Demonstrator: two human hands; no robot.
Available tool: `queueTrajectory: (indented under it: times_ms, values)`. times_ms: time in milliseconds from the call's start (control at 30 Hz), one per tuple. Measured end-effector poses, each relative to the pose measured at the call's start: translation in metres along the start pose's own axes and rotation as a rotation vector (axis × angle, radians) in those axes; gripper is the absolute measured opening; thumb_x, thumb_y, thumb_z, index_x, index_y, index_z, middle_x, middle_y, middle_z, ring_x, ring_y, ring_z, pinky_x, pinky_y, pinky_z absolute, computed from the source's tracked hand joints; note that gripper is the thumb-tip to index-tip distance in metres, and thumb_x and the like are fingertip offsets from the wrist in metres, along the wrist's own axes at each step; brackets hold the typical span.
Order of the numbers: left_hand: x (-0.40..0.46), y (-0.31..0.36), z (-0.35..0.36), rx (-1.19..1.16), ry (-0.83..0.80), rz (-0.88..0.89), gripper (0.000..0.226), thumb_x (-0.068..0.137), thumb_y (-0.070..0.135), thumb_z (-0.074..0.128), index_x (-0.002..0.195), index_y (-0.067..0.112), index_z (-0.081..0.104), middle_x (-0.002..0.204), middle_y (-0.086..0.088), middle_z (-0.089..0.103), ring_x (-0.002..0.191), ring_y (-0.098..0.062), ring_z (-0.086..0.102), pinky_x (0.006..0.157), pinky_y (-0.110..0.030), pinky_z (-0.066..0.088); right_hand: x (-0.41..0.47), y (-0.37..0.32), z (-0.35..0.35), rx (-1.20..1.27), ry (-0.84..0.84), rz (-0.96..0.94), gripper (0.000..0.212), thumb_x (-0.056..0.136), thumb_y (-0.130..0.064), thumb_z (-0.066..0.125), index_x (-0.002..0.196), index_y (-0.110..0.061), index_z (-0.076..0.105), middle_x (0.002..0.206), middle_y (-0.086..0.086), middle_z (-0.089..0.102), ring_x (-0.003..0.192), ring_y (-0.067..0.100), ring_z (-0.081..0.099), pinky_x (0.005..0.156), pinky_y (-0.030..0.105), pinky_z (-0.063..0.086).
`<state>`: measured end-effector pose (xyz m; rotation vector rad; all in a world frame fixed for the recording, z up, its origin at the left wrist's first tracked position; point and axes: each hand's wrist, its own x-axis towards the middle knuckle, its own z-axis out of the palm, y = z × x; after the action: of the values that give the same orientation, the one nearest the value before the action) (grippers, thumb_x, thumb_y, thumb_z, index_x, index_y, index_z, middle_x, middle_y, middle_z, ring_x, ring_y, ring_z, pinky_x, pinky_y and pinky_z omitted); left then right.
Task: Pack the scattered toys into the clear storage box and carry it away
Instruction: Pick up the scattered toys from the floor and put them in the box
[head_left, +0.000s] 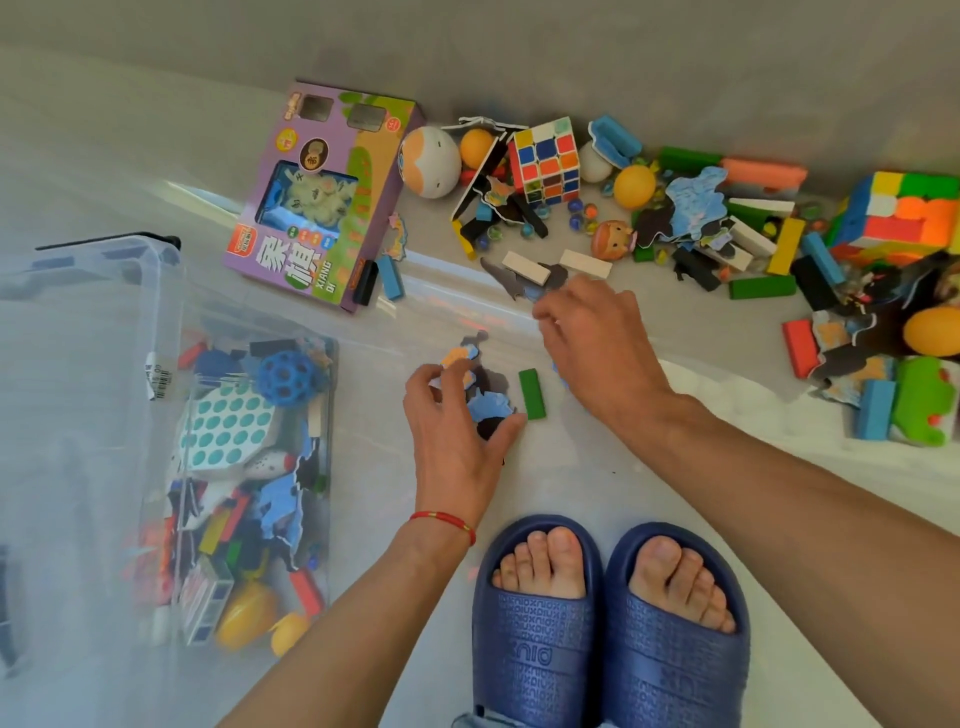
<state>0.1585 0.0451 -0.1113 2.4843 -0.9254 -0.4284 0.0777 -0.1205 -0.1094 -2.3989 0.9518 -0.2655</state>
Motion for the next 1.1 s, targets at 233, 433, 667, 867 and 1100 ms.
queueTrajectory:
  times_ms: [233,433,667,867,1100]
  values:
    - [0.025,-0.007,-0.001,0.149,-0.112,0.028,0.103,0.067,0.051,0.084,0.149,0.021,0.031,0.137,-0.007,0.037,0.124,-0.025,0.033,0.104,-0.037,0.041,-0.024,0.020,-0.039,0.754,0.048,0.793,0.027,0.090,-0.017,0.045,0.076,-0.018,0.069,0.073,-0.004,0.062,0.072,0.014,0.057,0.064,0.029,0.046]
    - [0.018,-0.002,0.002,0.102,-0.126,-0.016,0.086,0.075,0.036,0.083,0.144,0.018,0.036,0.117,-0.003,0.039,0.102,-0.011,0.028,0.092,-0.025,0.039,-0.033,0.020,-0.013,-0.052,-0.188,0.293,0.070,0.084,-0.063,0.063,0.135,-0.021,0.039,0.120,0.007,0.050,0.105,0.026,0.052,0.085,0.039,0.046]
    - [0.016,-0.003,0.004,-0.036,-0.098,-0.152,0.100,0.070,0.035,0.088,0.150,0.022,0.029,0.115,0.003,0.035,0.115,-0.016,0.036,0.097,-0.023,0.037,-0.033,0.029,0.001,-0.359,-0.181,0.080,0.083,0.080,-0.077,0.054,0.134,-0.015,0.042,0.111,0.013,0.050,0.093,0.031,0.051,0.076,0.041,0.042]
    - [0.014,-0.002,0.006,-0.037,-0.078,-0.187,0.098,0.072,0.038,0.085,0.150,0.020,0.030,0.108,0.003,0.042,0.104,-0.013,0.037,0.089,-0.023,0.039,-0.034,0.023,-0.006,-0.158,-0.201,0.060,0.061,0.083,-0.056,0.069,0.112,-0.010,0.042,0.095,0.006,0.045,0.081,0.025,0.049,0.068,0.035,0.036]
    - [0.017,-0.002,0.003,-0.132,-0.024,-0.257,0.091,0.062,0.034,0.093,0.138,0.024,0.043,0.115,0.007,0.043,0.109,-0.012,0.048,0.090,-0.020,0.040,-0.038,0.013,-0.011,0.170,-0.278,0.271,0.031,0.085,-0.025,0.074,0.101,-0.019,0.048,0.093,0.006,0.061,0.082,0.026,0.058,0.071,0.038,0.051]
